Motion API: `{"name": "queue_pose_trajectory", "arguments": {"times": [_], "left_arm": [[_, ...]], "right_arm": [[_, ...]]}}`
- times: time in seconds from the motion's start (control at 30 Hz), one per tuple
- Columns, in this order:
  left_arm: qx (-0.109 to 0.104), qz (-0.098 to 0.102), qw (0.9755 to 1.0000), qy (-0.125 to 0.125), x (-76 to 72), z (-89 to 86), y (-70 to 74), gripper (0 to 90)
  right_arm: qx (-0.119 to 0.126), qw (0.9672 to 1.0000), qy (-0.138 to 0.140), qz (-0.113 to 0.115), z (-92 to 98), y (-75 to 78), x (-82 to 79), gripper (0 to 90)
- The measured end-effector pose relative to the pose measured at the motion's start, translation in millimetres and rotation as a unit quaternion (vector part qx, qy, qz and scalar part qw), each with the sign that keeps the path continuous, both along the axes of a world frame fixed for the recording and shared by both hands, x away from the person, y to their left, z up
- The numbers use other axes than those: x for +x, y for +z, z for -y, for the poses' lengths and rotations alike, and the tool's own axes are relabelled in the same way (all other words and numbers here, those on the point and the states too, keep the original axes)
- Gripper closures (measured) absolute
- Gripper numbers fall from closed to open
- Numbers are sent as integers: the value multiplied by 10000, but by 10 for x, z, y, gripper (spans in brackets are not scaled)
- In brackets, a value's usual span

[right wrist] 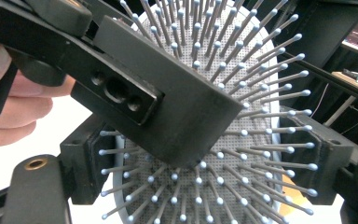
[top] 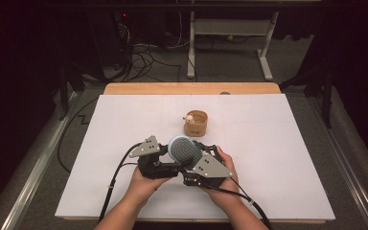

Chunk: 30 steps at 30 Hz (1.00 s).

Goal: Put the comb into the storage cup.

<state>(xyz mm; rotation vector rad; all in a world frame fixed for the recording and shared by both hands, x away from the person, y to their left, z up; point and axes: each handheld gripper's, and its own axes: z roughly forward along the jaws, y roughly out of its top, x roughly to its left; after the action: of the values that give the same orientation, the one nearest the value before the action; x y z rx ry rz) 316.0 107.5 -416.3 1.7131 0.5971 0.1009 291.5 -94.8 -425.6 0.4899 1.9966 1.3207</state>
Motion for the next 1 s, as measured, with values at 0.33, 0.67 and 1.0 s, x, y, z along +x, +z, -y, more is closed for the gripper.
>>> {"name": "queue_pose_trajectory", "arguments": {"times": [0.33,0.67,1.0], "left_arm": [[-29,-17,10000,-4,5,-9,4,387],[-75,-109,9999,-25,13,-40,22,429],[-106,-50,9999,36,-12,-50,46,467]], "right_arm": [[6,10000,-5,7,0,2,-2,206],[-18,10000,-27,63,-13,6,-12,205],[-18,9999,-48,128,-26,24,-30,204]]}}
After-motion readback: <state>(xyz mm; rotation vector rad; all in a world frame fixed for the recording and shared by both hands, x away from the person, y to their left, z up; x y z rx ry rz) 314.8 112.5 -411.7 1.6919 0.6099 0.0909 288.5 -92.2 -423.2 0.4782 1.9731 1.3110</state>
